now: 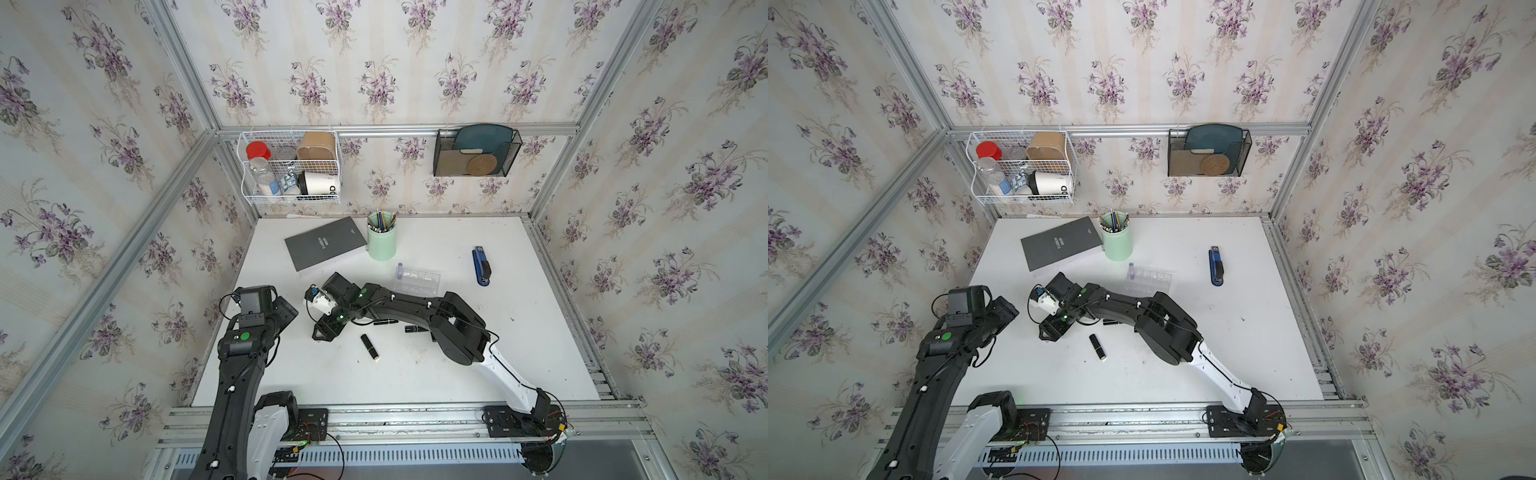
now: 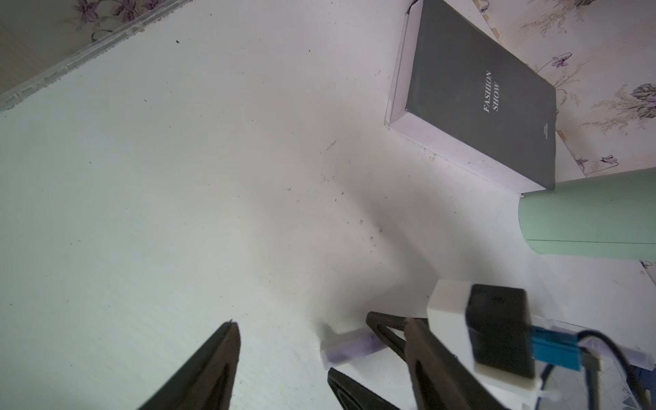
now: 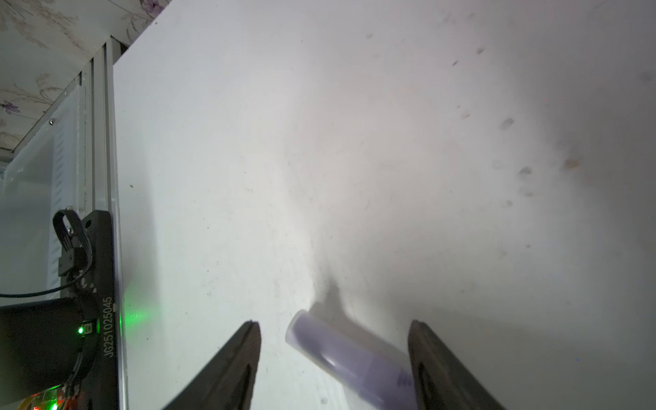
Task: Arrange the lipsticks in the organizer
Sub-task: Pick up the lipstick at the center of the board.
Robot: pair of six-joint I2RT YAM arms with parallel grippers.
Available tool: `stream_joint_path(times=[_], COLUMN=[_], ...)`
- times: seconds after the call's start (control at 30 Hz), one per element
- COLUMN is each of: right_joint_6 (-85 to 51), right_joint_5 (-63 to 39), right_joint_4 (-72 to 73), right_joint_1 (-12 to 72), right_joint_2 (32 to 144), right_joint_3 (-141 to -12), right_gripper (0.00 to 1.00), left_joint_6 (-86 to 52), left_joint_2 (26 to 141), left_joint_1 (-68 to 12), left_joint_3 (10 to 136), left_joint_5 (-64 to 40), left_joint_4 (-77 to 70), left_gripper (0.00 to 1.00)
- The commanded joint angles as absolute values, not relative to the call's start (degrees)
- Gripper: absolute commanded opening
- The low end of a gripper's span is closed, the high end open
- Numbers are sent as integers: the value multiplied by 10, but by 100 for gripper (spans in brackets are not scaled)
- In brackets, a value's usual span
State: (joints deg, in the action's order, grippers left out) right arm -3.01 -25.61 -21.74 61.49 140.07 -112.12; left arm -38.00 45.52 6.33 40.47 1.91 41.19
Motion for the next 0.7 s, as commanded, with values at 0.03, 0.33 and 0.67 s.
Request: stream_joint_path(times=[0.03, 0.33, 0.67], right_joint_6=[-28, -28, -112], right_joint_5=[-259, -169, 7], right_joint_4=[-225, -232, -284], right_joint_1=[617, 650, 672], right_joint_2=[1390, 1349, 1423], right_joint_3=[-1102, -1050, -1163], right_gripper=[72, 70, 57], left_joint_6=[-370, -372, -379], left_joint_2=[447, 443, 438], left_joint_1=[64, 63, 63], left_joint_3=[406, 405, 403], left_joint_5=[17, 3, -7], left_joint_4=[410, 404, 404], left_gripper=[76, 76, 75])
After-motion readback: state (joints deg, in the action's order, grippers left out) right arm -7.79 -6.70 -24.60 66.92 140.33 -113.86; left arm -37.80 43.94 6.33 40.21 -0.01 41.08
